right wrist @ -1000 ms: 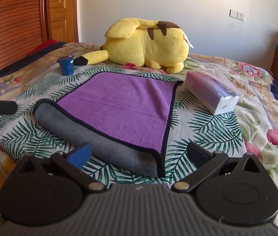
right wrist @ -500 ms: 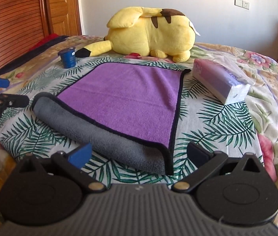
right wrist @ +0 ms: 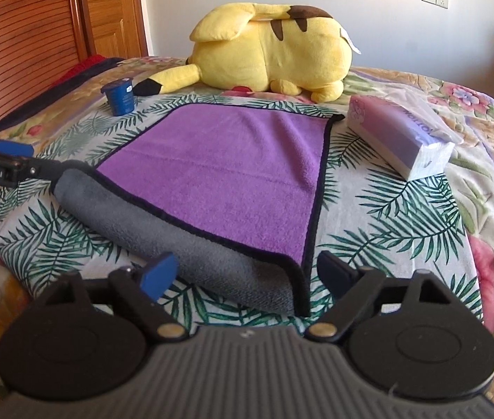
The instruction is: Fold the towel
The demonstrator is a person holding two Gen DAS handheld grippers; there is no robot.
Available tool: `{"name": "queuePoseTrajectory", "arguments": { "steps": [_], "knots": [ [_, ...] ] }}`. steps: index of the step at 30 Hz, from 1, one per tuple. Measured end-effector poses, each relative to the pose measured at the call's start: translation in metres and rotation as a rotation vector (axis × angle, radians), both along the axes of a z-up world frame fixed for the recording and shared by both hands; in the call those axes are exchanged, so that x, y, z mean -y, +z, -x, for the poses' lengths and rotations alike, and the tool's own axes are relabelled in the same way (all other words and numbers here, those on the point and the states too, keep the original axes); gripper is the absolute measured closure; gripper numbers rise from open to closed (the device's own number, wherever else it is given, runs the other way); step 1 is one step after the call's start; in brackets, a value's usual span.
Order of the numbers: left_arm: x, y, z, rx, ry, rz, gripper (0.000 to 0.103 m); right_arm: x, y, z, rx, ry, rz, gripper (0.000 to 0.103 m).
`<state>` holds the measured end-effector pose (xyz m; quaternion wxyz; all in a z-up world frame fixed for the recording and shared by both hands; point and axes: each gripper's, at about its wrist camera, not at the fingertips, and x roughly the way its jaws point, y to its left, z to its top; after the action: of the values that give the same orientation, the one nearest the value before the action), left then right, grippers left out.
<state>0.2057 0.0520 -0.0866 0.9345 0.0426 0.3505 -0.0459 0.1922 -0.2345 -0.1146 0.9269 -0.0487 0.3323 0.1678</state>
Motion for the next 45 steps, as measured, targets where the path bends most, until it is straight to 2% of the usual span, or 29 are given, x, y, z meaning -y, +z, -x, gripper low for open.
{"name": "queuePoseTrajectory", "arguments": {
  "steps": [4, 6, 12, 18, 26, 31, 36, 40, 42, 45],
  "knots": [
    [-0.006, -0.005, -0.007, -0.013, -0.005, 0.02, 0.055, 0.004, -0.001, -0.004, -0.005, -0.004, -0.01, 0.023],
    [-0.008, -0.008, -0.011, -0.023, -0.011, 0.029, 0.063, 0.006, -0.002, -0.006, -0.013, -0.005, -0.011, 0.026],
    [-0.015, -0.021, -0.018, -0.068, -0.01, 0.057, 0.08, 0.012, -0.009, -0.013, -0.06, -0.013, -0.02, 0.037],
    [-0.016, -0.03, -0.018, -0.106, -0.019, 0.073, 0.085, 0.016, -0.016, -0.018, -0.117, -0.027, -0.022, 0.044],
    [-0.015, -0.037, -0.017, -0.133, -0.025, 0.065, 0.086, 0.024, -0.018, -0.022, -0.16, -0.048, -0.045, 0.044],
    [-0.014, -0.039, -0.016, -0.138, -0.028, 0.061, 0.09, 0.024, -0.02, -0.023, -0.175, -0.047, -0.046, 0.044],
    [-0.013, -0.039, -0.015, -0.128, -0.027, 0.056, 0.096, 0.023, -0.017, -0.023, -0.176, -0.025, -0.059, 0.06],
    [-0.013, -0.039, -0.015, -0.127, -0.029, 0.056, 0.097, 0.021, -0.015, -0.021, -0.165, -0.01, -0.049, 0.079],
    [-0.013, -0.038, -0.014, -0.125, -0.032, 0.053, 0.101, 0.021, -0.014, -0.021, -0.162, -0.004, -0.048, 0.082],
    [-0.012, -0.037, -0.014, -0.119, -0.027, 0.044, 0.103, 0.021, -0.014, -0.021, -0.16, 0.007, -0.046, 0.094]
  ]
}}
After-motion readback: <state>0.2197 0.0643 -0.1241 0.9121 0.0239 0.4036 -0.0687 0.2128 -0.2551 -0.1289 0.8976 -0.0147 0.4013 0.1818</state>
